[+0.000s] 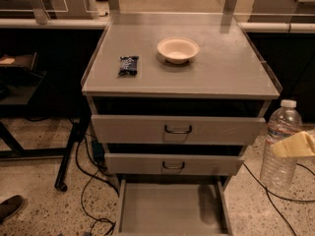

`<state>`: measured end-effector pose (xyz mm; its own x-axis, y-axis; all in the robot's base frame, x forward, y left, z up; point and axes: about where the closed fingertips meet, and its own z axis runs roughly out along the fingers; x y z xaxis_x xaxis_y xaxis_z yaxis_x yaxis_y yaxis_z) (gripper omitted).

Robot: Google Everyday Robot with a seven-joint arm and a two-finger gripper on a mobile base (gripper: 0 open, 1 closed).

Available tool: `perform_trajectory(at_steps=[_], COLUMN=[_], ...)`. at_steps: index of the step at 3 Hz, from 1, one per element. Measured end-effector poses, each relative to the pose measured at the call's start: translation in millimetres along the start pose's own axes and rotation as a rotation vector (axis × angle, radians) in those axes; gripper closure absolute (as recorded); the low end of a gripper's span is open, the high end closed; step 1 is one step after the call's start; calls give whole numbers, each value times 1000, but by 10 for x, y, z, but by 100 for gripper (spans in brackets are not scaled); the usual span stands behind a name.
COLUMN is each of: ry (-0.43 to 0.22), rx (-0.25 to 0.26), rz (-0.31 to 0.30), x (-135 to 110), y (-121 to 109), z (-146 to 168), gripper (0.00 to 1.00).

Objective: Place water bottle into bottom drawer

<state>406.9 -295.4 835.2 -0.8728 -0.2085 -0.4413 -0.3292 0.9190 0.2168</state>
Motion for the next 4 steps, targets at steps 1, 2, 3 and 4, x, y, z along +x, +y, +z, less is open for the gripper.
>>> perform_trajectory(at_steps=[1,2,3,4], ry=[7,33,107,167], rx=[-2,-13,-31,-57], rz=[-4,9,27,40], x=[19,175,474,668], y=[18,106,302,436], z=[18,228,760,1115], gripper=[100,100,100,100])
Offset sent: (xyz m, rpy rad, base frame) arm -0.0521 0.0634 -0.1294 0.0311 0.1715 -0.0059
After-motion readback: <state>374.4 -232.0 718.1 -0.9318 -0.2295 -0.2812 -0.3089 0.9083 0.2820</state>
